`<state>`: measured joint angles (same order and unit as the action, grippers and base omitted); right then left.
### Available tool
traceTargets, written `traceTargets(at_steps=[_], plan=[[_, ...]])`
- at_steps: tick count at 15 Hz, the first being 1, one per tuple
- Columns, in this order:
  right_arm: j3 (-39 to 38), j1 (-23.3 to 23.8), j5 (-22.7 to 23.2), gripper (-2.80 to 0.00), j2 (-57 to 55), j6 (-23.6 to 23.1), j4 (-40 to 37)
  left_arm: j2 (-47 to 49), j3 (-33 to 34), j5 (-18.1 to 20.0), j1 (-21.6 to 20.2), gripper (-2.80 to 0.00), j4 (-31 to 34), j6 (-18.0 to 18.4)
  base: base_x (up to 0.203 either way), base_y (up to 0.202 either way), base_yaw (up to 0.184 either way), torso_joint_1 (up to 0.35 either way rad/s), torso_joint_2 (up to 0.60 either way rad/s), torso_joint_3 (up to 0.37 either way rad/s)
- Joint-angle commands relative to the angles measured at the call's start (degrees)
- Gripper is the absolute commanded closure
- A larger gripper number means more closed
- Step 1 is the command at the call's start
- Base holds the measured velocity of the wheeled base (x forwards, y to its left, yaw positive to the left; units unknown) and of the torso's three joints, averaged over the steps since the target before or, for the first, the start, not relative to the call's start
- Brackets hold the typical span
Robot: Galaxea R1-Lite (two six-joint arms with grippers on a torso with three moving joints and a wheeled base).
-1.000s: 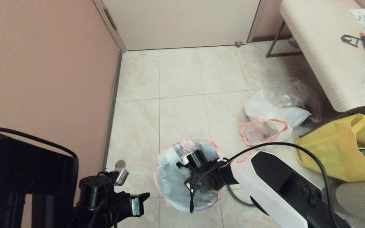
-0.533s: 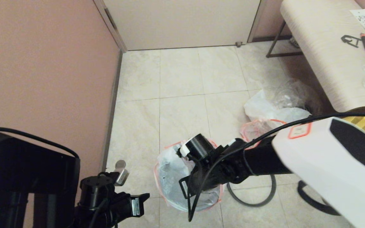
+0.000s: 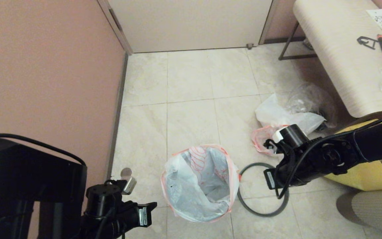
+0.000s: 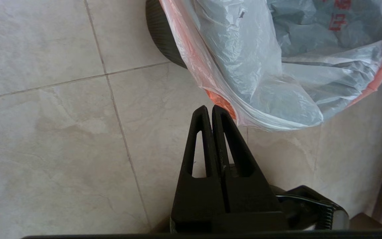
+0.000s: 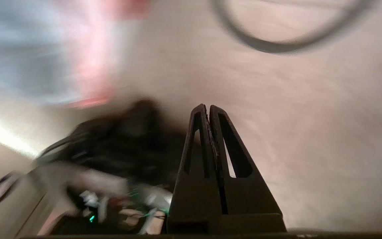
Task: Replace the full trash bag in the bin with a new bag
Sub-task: Place the trash can ring on the trash can
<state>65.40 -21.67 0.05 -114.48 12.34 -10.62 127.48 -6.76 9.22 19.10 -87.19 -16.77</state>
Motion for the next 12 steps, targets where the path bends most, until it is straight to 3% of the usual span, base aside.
traceTargets(at_steps=[1,4,6,10,12], plan=[[-2.8,4.9,-0.1,0.00,-3.7,-1.9,2.7,0.6,-0.3,-0.6,0.1,0.00,-0.5,0.0,0.000,0.000,0.000,0.000,0.00,0.000],[-9.0,12.0,-3.4,0.00,-6.9,-4.7,10.8,1.9,-0.8,-1.5,0.1,0.00,-0.5,1.3,0.000,0.000,0.000,0.000,0.00,0.000],[-10.4,15.3,-4.1,0.00,-10.5,-7.5,15.3,2.8,-1.2,-4.2,0.3,0.00,-0.5,2.2,0.000,0.000,0.000,0.000,0.00,0.000],[-7.2,17.9,-7.4,0.00,-24.5,-12.4,27.6,4.6,-1.3,-4.5,0.2,0.00,-0.5,3.1,0.000,0.000,0.000,0.000,0.00,0.000],[-1.6,18.4,-8.7,0.00,-31.7,-14.4,31.0,4.7,-1.3,-4.5,0.2,0.00,-0.5,3.2,0.000,0.000,0.000,0.000,0.00,0.000]])
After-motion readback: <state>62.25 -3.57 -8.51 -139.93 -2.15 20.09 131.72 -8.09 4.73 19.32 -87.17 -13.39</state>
